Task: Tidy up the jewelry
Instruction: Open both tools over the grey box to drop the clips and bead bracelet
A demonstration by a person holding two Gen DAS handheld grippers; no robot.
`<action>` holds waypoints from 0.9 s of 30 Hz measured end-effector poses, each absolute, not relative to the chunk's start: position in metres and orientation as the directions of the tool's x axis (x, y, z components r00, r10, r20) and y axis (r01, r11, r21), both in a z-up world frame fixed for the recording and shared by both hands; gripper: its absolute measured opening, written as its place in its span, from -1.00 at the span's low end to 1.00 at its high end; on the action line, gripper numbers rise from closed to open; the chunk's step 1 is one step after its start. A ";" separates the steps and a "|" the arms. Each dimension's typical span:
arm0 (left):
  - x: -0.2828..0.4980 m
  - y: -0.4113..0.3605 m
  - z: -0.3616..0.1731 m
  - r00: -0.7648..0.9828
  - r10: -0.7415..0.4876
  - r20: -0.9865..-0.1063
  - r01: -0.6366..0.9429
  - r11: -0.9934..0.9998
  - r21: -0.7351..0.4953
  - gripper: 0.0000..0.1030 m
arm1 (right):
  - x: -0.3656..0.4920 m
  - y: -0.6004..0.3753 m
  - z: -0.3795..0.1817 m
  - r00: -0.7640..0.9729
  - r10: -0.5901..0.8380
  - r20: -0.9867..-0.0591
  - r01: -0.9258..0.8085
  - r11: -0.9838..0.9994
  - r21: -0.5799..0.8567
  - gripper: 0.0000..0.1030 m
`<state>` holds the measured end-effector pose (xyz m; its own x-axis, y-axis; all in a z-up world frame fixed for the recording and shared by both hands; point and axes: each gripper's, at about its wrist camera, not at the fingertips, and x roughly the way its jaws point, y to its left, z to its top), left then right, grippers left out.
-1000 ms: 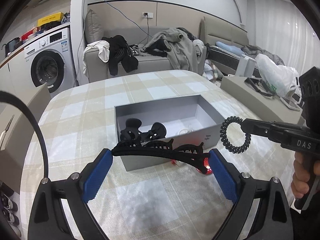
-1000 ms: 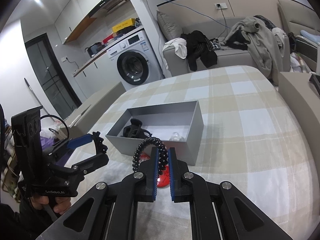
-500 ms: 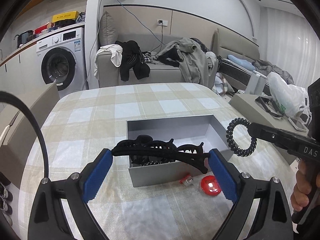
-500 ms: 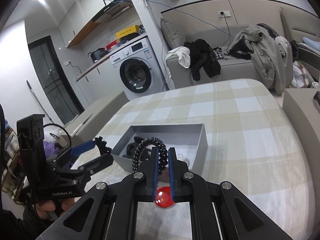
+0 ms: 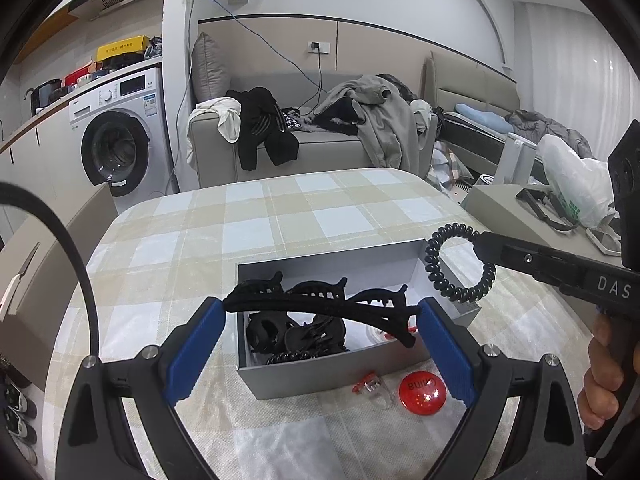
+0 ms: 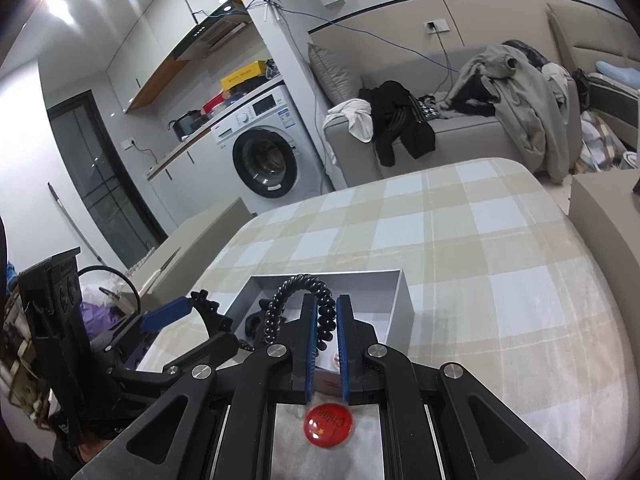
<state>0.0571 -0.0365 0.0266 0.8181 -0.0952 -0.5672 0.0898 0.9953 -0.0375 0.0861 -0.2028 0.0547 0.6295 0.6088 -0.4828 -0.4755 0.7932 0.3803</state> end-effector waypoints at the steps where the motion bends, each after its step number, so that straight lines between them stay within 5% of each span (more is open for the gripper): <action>1: 0.058 -0.036 0.027 0.817 -0.096 -0.568 0.090 0.995 -0.038 0.82 | 0.087 -0.202 0.054 0.629 0.608 -0.484 -0.474 0.794 0.382 -0.83; 23: 0.082 -0.035 0.012 0.792 -0.090 -0.604 0.060 0.996 -0.071 0.82 | 0.110 -0.182 0.030 0.586 0.578 -0.568 -0.427 0.816 0.389 -0.80; 26: 0.083 -0.037 0.011 0.789 -0.085 -0.609 0.059 0.996 -0.063 0.82 | 0.108 -0.181 0.031 0.592 0.572 -0.568 -0.433 0.820 0.373 -0.67; 27: 0.083 -0.036 0.011 0.788 -0.083 -0.610 0.057 0.996 -0.062 0.82 | 0.107 -0.181 0.032 0.596 0.573 -0.562 -0.440 0.819 0.368 -0.38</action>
